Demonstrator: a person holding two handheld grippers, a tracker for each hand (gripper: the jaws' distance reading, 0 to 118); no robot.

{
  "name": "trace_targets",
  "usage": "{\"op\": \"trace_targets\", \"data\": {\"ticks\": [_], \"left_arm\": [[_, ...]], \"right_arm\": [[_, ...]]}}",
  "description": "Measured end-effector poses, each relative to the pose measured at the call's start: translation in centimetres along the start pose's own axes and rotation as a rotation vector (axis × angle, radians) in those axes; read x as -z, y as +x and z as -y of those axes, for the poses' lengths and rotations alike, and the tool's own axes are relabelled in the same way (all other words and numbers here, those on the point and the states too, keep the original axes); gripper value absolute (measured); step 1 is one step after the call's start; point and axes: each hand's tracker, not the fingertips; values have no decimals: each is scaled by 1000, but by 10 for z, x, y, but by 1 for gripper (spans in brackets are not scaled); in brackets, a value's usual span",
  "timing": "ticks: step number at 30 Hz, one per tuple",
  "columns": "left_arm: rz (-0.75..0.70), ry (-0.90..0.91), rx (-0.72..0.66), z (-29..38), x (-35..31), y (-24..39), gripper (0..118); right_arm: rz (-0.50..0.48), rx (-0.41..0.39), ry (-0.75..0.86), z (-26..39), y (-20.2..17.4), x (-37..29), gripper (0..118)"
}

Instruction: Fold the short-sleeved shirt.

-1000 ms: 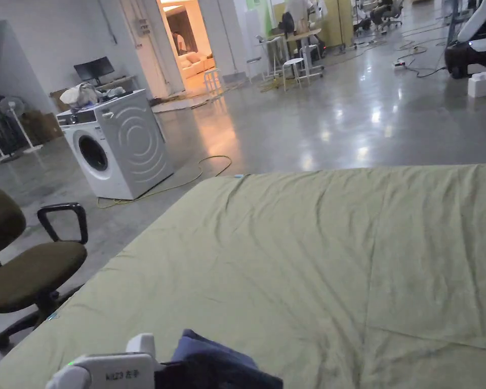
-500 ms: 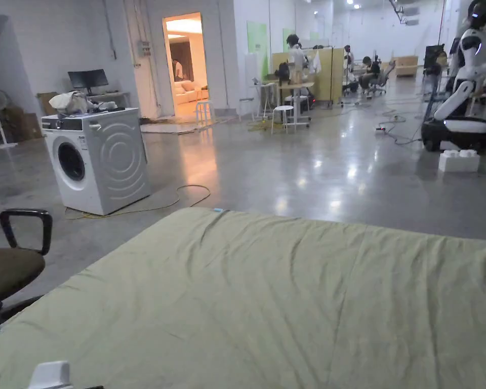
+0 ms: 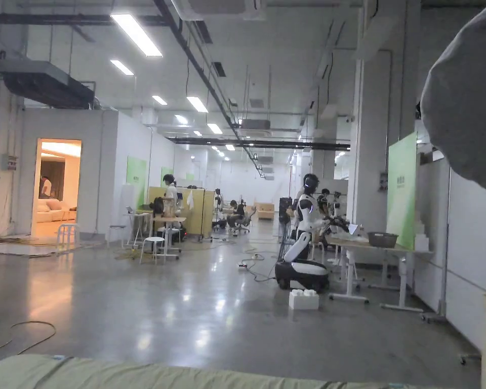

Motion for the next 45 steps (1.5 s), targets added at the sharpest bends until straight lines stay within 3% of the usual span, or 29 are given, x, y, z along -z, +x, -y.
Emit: {"op": "trace_targets", "data": {"ticks": [3,5,6,7,10,11,12,14,17,24,28,30,32,33,34,35,37,41,45], "left_arm": [[-5,75,-25,-12,-2,38,63],[24,85,-126,-18,-1,50,33],[25,91,-146,-19,-5,57,12],[18,85,-113,-18,-9,65,8],[-50,84,-3,-15,-17,82,7],[8,80,0,-14,-19,80,2],[33,123,8,-8,-22,80,0],[20,190,-30,-6,-27,77,0],[38,172,-122,-12,-27,70,0],[3,143,-22,-17,-26,78,0],[-8,121,-17,-17,-24,77,0],[5,104,-37,-16,-21,74,0],[16,95,-54,-13,-19,75,18],[13,95,-56,-12,-18,76,36],[12,93,-58,-11,-17,76,64],[11,89,-60,-11,-15,77,83],[13,87,-58,-10,-15,81,108],[46,114,-77,-11,-18,83,114],[42,138,-75,-12,-20,83,118]], "right_arm": [[36,-97,87,-30,-3,2,0],[95,-137,120,-41,-7,0,0],[123,-144,139,-45,-8,-2,0],[149,-142,140,-46,-6,-5,0],[304,-221,157,-47,-17,-17,0],[280,-275,181,-48,-17,-20,0],[235,-157,101,-40,-10,-20,0],[231,-157,154,-37,-8,-23,0],[214,-77,89,-31,-3,-16,0],[239,-226,147,-37,-12,-17,0],[254,-180,145,-38,-6,-20,3],[254,-159,144,-38,-2,-22,10],[244,-149,140,-38,-2,-24,24],[241,-145,133,-38,-1,-25,41],[239,-151,131,-37,-3,-25,70],[240,-162,126,-36,-5,-24,84],[242,-185,120,-35,-7,-23,100],[223,-168,150,-34,-9,-24,103],[206,-134,169,-35,-6,-25,118]]}}
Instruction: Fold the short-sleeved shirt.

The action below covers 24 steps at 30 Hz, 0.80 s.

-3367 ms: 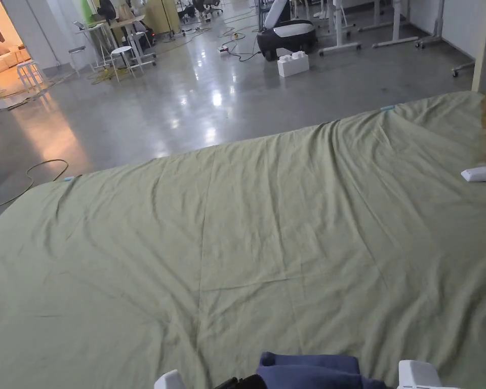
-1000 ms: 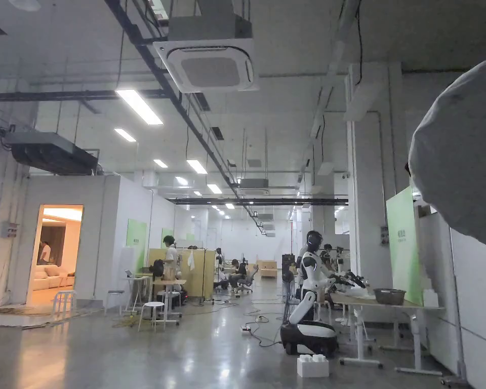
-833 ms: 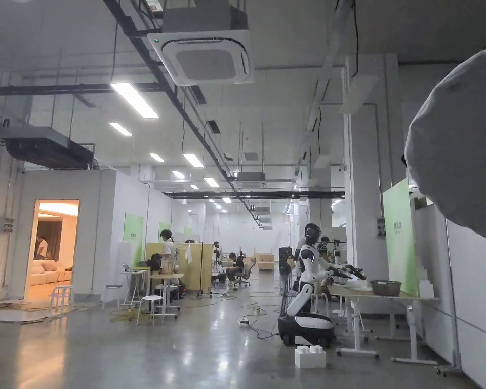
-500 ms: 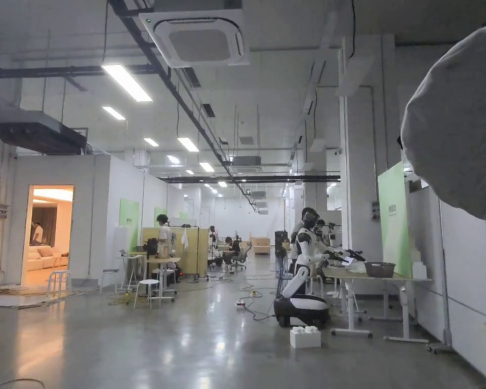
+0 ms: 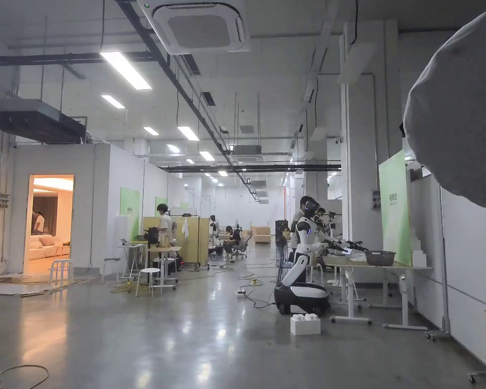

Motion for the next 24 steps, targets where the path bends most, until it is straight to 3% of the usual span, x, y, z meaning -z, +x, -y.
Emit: {"op": "trace_targets", "data": {"ticks": [2,4,19,24], "left_arm": [[-5,8,11,-1,-1,1,118],[-10,14,3,-2,-1,1,118],[26,-11,31,-6,4,8,118],[34,-11,49,-7,3,10,118]], "right_arm": [[-14,9,25,-1,3,-1,118],[-48,100,-26,3,8,2,118],[-26,0,-14,-4,-2,1,118],[-22,0,-10,-4,-3,3,118]]}}
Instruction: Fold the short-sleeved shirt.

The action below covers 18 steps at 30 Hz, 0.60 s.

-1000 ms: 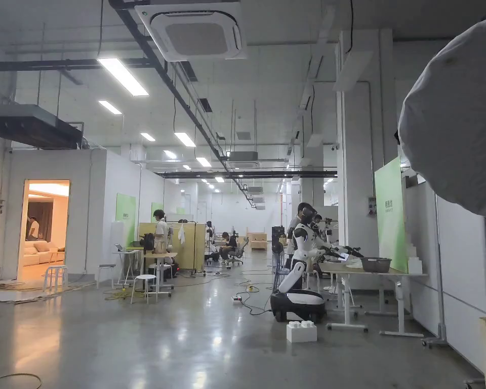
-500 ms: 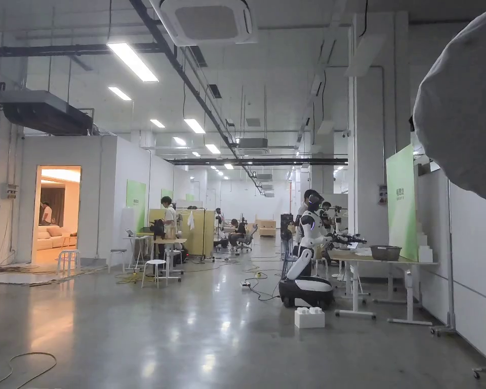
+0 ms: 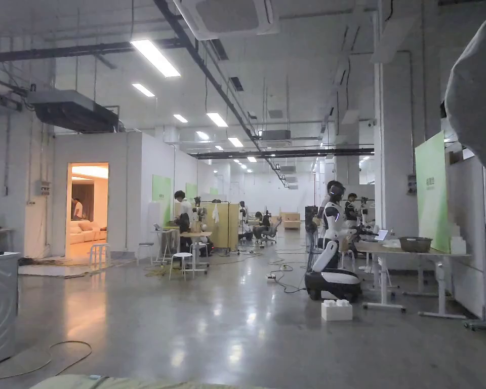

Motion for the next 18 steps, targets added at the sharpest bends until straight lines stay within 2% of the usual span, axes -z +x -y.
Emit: {"op": "trace_targets", "data": {"ticks": [7,8,10,12,15,18], "left_arm": [[-3,-6,-20,1,1,0,118],[-5,-10,-37,1,1,1,118],[11,-15,-61,1,1,1,118],[24,-17,-61,2,2,2,118],[20,-19,-56,1,2,3,118],[22,-19,-57,0,2,3,118]], "right_arm": [[67,11,23,-1,1,1,118],[82,42,21,-3,3,1,118],[81,187,-24,-5,7,3,118],[82,279,-40,-8,11,2,118],[130,294,-90,-14,10,2,118],[155,211,-130,-19,6,3,118]]}}
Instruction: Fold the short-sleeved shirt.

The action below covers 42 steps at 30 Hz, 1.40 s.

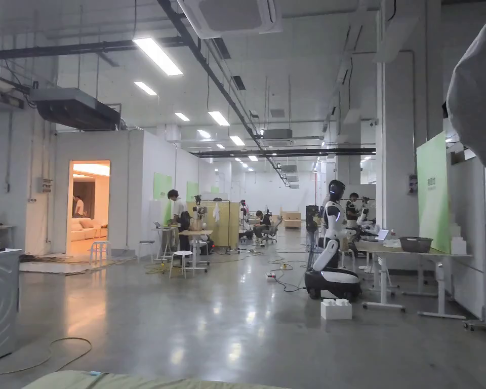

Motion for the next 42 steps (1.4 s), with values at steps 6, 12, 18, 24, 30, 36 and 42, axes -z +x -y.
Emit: {"op": "trace_targets", "data": {"ticks": [6,12,18,24,30,36,42], "left_arm": [[1,2,7,-1,-1,-1,118],[3,-5,-36,1,-1,-5,118],[-18,0,-24,1,-3,-5,118],[-34,-7,-48,3,-2,-10,118],[-28,-8,-61,4,-1,-10,118],[-21,-22,-59,10,3,-5,118],[21,-18,-37,15,3,-2,118]], "right_arm": [[72,54,1,2,3,-2,118],[76,51,-56,3,-8,-5,118],[4,55,-45,1,-15,-9,118],[-32,82,-59,-3,-14,-8,118],[61,20,-31,5,-15,-3,118],[-155,-226,196,33,-18,-6,118],[-123,-194,117,35,-21,2,118]]}}
